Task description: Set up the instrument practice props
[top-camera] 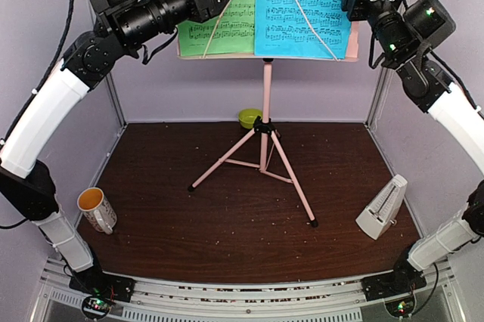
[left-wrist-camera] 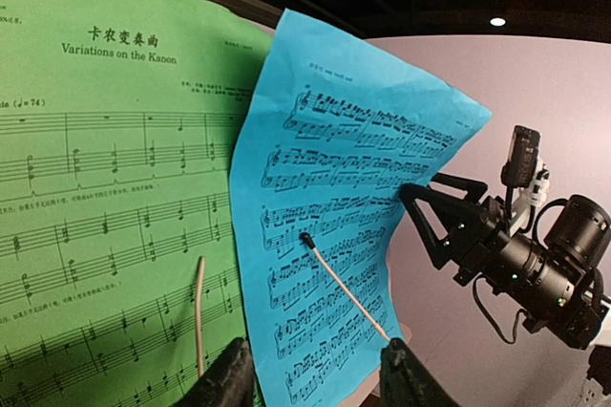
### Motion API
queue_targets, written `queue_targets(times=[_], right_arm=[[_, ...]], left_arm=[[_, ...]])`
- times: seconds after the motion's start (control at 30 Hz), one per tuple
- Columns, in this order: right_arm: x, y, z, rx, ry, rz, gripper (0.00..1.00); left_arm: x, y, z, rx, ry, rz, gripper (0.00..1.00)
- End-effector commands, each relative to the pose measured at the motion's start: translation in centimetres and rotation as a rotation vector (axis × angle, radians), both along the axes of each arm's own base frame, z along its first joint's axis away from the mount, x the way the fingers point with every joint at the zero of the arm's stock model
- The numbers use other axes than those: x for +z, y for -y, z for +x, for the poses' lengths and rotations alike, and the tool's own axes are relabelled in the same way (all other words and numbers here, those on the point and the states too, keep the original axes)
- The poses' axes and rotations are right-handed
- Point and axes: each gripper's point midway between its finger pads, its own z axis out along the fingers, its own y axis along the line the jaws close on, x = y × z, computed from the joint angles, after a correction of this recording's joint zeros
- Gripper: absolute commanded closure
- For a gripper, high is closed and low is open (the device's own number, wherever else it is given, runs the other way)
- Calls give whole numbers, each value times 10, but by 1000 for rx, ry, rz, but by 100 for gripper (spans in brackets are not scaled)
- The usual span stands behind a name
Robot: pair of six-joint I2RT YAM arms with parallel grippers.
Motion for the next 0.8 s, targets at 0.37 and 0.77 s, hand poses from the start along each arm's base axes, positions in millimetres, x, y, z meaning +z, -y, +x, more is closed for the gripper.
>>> queue_targets(times=[0.37,0.77], right_arm=[[-26,29,14,76,-152,84,0],[-43,10,38,208,-243,84,1]], left_arm=[[13,-20,-8,33,36,-25,53],[14,-46,-9,77,27,-34,51]])
